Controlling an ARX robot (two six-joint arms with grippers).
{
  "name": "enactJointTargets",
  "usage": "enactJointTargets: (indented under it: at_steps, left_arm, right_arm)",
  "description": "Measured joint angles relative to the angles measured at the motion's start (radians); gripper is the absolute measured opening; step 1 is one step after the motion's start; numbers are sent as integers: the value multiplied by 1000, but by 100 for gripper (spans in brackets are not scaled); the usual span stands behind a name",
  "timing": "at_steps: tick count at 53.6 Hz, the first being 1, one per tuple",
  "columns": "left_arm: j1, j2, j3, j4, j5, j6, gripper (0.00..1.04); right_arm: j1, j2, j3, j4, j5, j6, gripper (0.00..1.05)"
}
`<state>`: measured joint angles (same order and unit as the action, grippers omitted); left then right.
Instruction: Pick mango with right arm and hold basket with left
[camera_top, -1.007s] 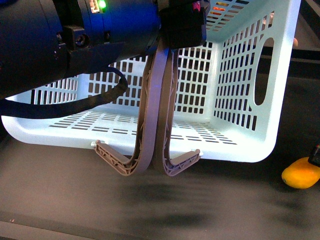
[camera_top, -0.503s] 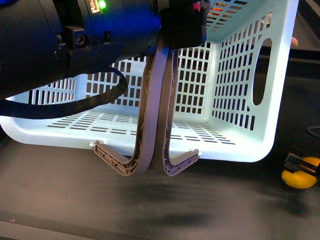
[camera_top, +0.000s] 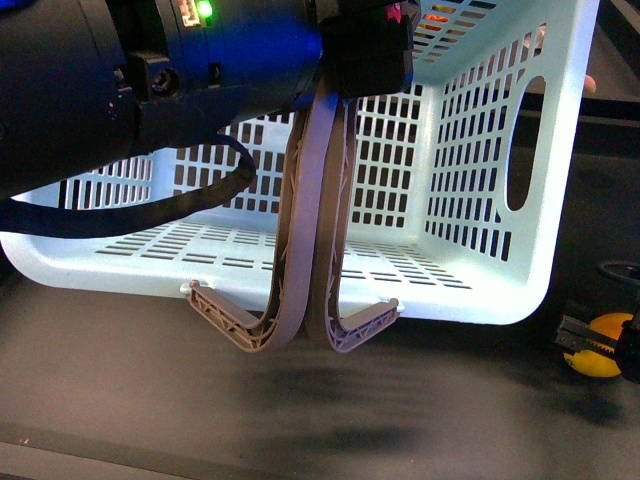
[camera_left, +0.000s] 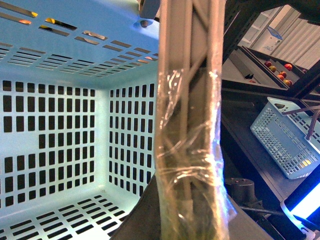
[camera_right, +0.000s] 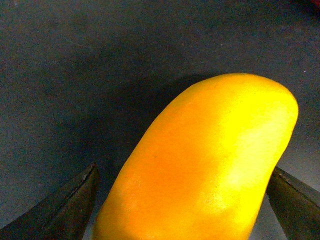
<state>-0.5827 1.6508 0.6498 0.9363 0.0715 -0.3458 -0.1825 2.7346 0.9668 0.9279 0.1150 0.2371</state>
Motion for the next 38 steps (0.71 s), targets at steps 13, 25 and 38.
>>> enactJointTargets:
  at_steps: [13,25,38]
  left_arm:
    - [0,0,0,0,0,0,10]
    - [0,0,0,0,0,0,10]
    - [0,0,0,0,0,0,10]
  right_arm:
    - [-2,7,12,-17,-4,-28,97]
    - [-10,11,13,-19,-11,-43,79]
    - [-18,7,-10,-5,-21,-46,61]
